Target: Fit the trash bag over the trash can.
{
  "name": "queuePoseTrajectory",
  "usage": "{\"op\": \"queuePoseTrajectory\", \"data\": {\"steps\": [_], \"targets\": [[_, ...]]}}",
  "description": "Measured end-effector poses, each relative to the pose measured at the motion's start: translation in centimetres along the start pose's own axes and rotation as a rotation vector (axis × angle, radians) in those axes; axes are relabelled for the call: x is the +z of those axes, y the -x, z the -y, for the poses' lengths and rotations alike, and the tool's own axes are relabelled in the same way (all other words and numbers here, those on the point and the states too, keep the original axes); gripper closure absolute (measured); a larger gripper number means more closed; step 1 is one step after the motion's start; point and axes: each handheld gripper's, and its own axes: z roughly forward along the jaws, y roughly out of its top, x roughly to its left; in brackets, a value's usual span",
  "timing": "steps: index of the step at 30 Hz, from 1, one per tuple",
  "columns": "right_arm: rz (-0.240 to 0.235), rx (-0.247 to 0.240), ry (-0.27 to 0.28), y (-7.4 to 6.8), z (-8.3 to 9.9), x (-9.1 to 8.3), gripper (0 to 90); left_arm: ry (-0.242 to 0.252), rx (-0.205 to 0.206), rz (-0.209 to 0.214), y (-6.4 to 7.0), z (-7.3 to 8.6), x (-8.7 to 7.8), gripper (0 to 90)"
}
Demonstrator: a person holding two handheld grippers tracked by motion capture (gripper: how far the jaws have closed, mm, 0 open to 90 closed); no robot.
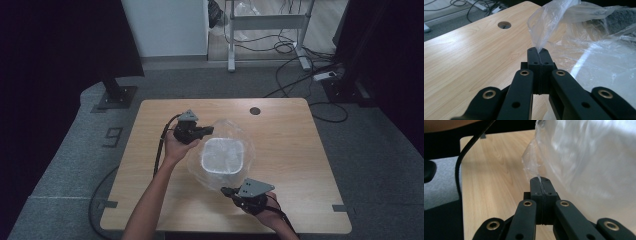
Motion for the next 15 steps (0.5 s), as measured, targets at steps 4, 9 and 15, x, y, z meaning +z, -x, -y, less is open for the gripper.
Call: {"op": "queuePoseTrajectory", "data": {"steps": [4, 9, 15], "targets": [[-0.005, 0.021, -0.013, 0.17, 0.87, 0.22, 89.2, 0.007, 0.008, 0.006, 0.08, 0.06, 0.09, 90.0], [-0.008, 0.019, -0.013, 0.17, 0.91, 0.22, 89.2, 0.021, 0.019, 0.011, 0.22, 0.09, 0.01, 90.0], [-0.014, 0.027, -0.013, 0.27, 1.15, 0.17, 89.2, 0.040, -0.002, 0.027, -0.35, 0.93, 0.02, 90.0]]}}
